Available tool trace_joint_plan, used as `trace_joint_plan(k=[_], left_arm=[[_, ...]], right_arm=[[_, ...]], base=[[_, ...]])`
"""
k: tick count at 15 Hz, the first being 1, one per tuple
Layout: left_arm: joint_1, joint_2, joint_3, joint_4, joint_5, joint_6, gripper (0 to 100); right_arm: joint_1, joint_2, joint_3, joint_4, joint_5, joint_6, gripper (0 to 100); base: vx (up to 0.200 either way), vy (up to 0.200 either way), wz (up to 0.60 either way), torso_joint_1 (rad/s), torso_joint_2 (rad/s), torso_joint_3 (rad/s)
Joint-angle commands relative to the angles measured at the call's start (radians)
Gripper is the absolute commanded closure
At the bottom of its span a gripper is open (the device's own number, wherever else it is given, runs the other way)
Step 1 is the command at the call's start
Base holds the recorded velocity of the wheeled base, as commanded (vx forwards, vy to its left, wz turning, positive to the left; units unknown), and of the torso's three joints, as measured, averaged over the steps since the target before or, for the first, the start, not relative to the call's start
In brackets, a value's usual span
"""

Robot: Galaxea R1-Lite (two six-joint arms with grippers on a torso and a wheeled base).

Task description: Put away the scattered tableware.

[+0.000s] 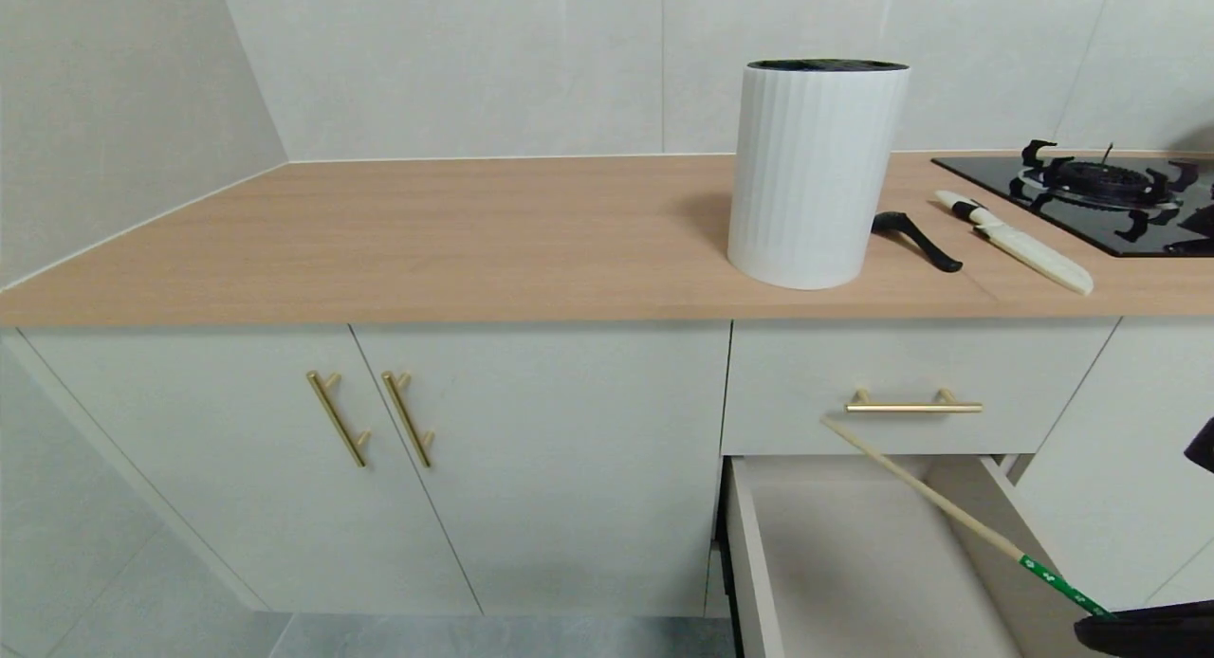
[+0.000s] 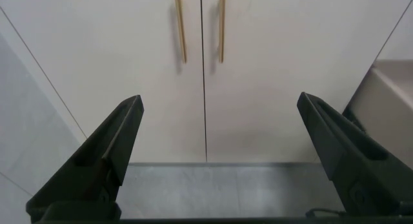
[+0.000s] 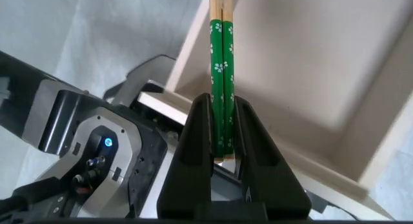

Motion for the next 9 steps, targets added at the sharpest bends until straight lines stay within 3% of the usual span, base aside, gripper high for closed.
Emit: trace_joint_plan(k=[1, 6, 9], left_arm=[[0.000, 0.000, 0.000, 0.000, 0.000, 0.000, 0], [0.000, 0.000, 0.000, 0.000, 0.000, 0.000, 0], [0.000, 0.000, 0.000, 0.000, 0.000, 0.000, 0]], right_arm=[[0.021, 0.041, 0.014, -0.003, 0.003, 0.001, 100], [0.029, 0.125, 0.083, -0.118, 0.002, 0.001, 100], [0.029, 0.182, 0.097, -0.147, 0.002, 0.002, 100]], base=[[0.000, 0.000, 0.00, -0.144, 0.48, 0.315], [0.000, 0.000, 0.00, -0.102, 0.44, 0.317], [0.000, 0.000, 0.00, -0.030, 0.14, 0.106]])
